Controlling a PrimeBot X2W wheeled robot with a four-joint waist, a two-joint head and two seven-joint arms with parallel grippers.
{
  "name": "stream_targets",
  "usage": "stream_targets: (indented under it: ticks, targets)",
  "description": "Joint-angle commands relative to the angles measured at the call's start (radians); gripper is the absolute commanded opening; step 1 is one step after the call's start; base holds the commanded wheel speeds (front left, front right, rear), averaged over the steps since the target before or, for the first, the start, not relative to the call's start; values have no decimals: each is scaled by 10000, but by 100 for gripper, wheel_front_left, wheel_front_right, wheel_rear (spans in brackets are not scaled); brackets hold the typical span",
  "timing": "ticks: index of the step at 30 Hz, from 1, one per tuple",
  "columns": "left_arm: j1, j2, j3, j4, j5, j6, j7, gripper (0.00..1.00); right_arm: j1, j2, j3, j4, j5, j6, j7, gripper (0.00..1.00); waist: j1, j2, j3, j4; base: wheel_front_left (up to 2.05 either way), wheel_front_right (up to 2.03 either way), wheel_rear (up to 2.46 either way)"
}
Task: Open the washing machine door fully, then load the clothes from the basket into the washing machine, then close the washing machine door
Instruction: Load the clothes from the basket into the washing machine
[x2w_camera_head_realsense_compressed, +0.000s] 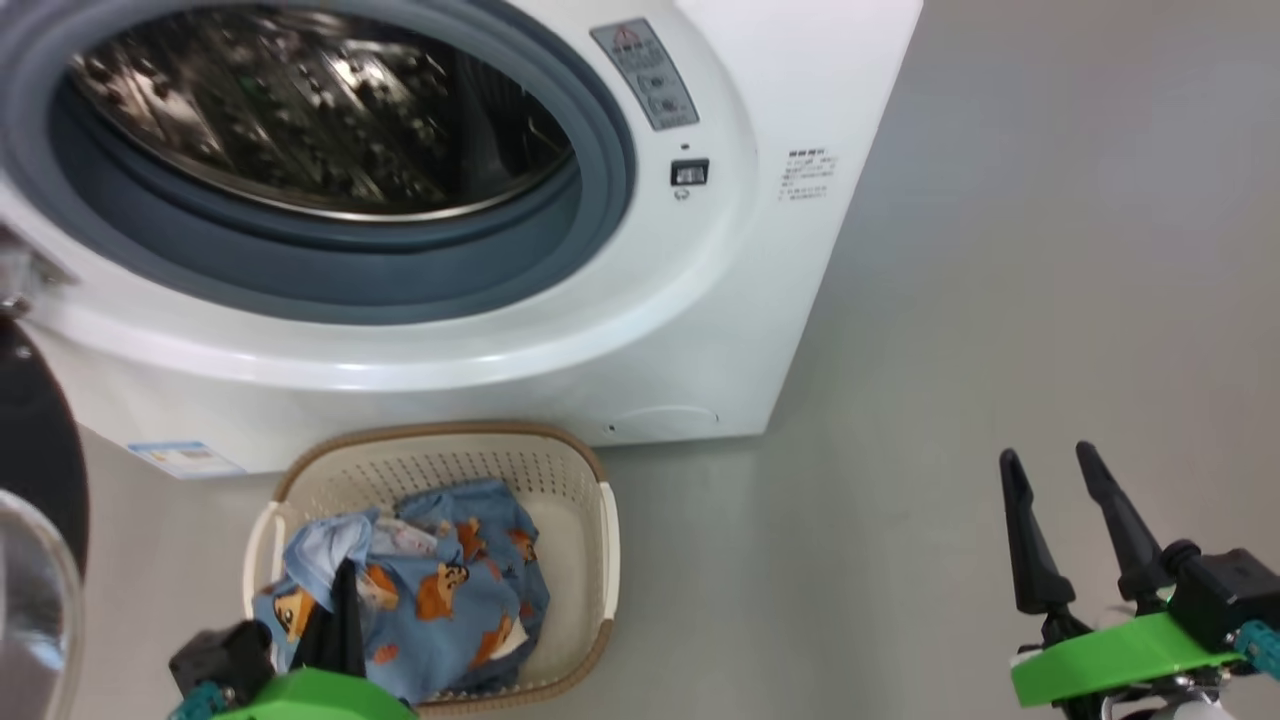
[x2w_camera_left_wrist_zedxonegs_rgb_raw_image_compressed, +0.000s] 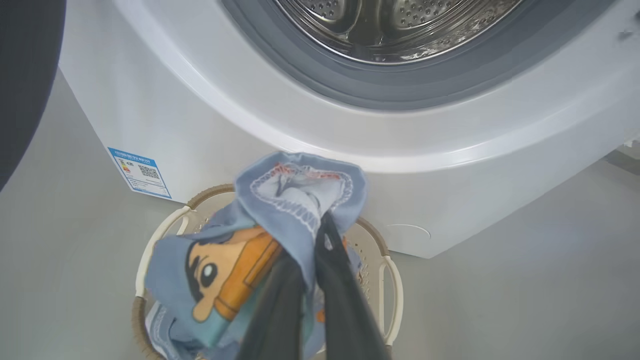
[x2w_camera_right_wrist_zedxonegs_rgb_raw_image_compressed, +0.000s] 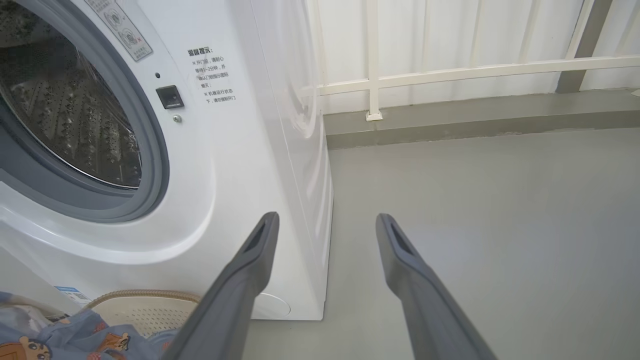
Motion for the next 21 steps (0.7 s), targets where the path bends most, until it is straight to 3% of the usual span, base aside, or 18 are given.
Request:
stream_targets:
  ticks: [1,21]
  targets:
    - [96,180,269,-290,57,55,-104,0,100,-23,283,-204,-161,16,-74,100,0,0,-503,229,0,0,0]
    - [1915,180,528,-2890,885,419,-105,0,926,189,178,-238,-766,16,-74,100,0,0,-2011,161,0,0,0]
